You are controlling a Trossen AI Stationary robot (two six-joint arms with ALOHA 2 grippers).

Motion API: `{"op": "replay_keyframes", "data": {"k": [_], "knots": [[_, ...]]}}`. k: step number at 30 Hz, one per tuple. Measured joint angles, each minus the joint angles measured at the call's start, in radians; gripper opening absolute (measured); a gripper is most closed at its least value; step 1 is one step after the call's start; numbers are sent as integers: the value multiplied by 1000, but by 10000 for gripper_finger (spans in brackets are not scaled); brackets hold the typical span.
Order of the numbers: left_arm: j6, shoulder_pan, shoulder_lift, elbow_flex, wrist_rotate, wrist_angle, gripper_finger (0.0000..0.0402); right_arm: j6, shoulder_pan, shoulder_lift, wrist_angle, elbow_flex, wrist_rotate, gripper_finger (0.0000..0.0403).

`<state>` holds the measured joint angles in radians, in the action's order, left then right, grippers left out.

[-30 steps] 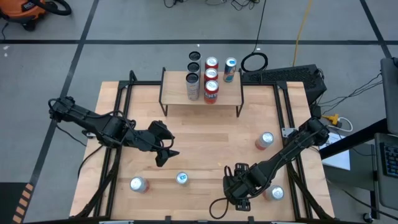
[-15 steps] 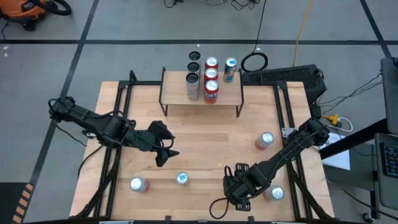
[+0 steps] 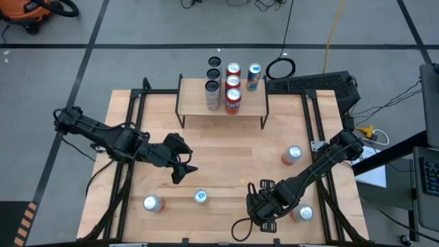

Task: Place canned beverage on shelf
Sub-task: Put the right blue soda can aligned with the other blue soda can on the shelf

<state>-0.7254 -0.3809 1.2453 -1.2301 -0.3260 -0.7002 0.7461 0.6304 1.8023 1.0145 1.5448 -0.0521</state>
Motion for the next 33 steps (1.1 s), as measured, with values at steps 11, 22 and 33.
{"op": "replay_keyframes", "data": {"k": [11,22,33], "knots": [[-22,0,0,0,0,2,361,0,-6,-25,27,7,-68,209],[-4,0,0,0,0,61,361,-40,-64,-120,121,82,-57,208],[85,0,0,0,-3,208,361,-142,-185,-125,294,276,-55,208]]}}
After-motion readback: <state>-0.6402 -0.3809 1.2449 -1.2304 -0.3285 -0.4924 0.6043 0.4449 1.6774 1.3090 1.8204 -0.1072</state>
